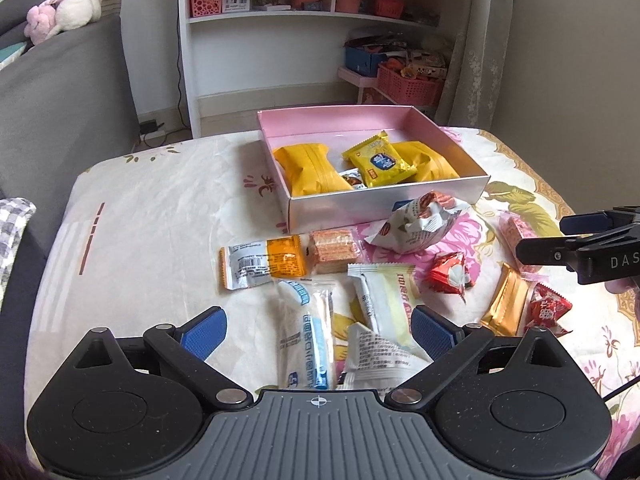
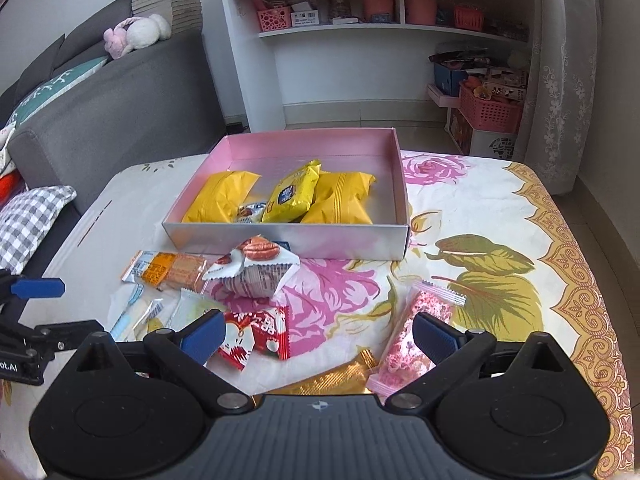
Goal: Organize snacks
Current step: 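Withdraw both grippers from the box back over the snacks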
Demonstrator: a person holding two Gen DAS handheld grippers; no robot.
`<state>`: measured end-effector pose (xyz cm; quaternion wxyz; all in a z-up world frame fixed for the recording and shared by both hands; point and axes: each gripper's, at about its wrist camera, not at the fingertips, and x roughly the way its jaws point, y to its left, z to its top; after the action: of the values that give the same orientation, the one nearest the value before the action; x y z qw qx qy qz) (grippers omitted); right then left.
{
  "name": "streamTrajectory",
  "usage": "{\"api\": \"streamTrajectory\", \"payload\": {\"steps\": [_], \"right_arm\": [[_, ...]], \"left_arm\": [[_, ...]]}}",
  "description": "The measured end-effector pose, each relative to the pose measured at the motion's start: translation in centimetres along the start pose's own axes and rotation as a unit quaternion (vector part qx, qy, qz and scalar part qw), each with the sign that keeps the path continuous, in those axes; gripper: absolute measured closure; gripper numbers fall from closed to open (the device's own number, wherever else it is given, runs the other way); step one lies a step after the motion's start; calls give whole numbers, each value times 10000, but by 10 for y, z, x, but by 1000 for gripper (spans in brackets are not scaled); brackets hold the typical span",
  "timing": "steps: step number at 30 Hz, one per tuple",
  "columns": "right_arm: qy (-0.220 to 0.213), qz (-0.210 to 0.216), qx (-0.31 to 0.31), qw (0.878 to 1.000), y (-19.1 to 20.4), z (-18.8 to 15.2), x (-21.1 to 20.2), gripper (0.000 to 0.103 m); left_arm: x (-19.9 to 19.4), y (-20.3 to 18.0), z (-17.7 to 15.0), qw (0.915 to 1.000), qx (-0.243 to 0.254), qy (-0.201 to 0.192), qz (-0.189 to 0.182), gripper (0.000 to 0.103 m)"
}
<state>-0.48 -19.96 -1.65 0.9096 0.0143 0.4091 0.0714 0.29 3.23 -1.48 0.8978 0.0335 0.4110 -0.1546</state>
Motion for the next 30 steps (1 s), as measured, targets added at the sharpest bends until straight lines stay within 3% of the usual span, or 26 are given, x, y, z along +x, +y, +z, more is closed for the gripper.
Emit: {"api": "streamTrajectory", "payload": {"steps": [6,14,24,30], "right_arm": [[77,-56,-434,9990,15,-13,2,9],[416,-56,-741,9964,31,-19,15,9],[997,-319,-734,9918,20,-27,31,10],[1272,-344,-395,9905,7,-26,41,10]], "left_arm": [[6,18,-9,9996,-119,182,198,4],[7,27,-13,9960,-713,429,-320,4],[4,-9,-16,9951,-13,310,-937,8],[13,-31,-20,9925,321,521,-1058,15]]}}
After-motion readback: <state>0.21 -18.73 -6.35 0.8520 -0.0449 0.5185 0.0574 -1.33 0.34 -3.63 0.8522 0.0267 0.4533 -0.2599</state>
